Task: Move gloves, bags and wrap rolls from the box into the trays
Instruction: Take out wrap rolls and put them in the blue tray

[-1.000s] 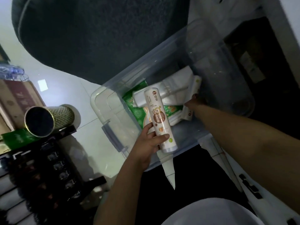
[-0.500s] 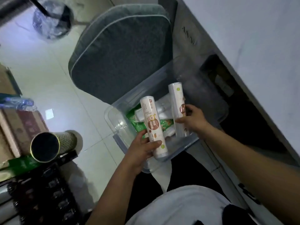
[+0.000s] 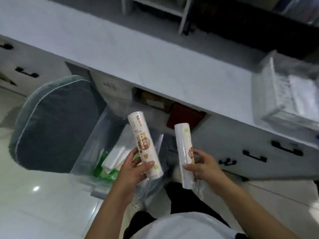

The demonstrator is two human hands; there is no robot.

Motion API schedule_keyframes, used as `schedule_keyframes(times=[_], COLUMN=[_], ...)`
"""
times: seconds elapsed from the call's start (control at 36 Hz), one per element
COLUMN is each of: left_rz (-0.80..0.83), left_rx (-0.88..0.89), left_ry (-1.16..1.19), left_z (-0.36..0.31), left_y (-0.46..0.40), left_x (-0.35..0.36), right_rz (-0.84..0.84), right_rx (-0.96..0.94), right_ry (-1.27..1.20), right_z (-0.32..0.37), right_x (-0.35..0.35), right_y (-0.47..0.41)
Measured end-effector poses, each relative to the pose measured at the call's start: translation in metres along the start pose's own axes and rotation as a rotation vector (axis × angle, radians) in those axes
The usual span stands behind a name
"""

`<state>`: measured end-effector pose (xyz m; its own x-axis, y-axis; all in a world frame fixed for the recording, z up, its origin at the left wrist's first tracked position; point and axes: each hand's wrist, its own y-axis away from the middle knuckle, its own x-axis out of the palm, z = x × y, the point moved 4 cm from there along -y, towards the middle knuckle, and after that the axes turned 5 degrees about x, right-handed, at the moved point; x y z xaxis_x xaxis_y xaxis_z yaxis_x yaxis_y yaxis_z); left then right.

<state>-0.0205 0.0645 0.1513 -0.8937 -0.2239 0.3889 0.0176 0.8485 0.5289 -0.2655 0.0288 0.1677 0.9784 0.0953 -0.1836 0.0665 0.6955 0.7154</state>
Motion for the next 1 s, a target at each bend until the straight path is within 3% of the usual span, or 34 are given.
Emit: schedule_keyframes(times=[0.28,0.44,0.72,1.0], left_rz=[0.262,0.322,0.449,0.561], left_rx=[0.005,0.042,0.029,0.034], left_ry=[-0.178,-0.252,-0.309,-0.346], left_z=[0.006,0.04,0.115,0.116], left_y=[0.01,0.015,0.009,-0.014], left_x=[0.14,0.234,0.397,0.508], right_rz=[-0.295,-0.352,-0.501,-0.679], right_rx=[-0.193,-0.288,-0.282,-0.332], right_ry=[-0.323,-0.367,-0.477,-0.442], right_z=[-0.029,-0.059,-0.155,-0.168], right_x=[-0.131,-0.221,-0.397,-0.504], right_y=[0.051,0.064,0.092,0.096])
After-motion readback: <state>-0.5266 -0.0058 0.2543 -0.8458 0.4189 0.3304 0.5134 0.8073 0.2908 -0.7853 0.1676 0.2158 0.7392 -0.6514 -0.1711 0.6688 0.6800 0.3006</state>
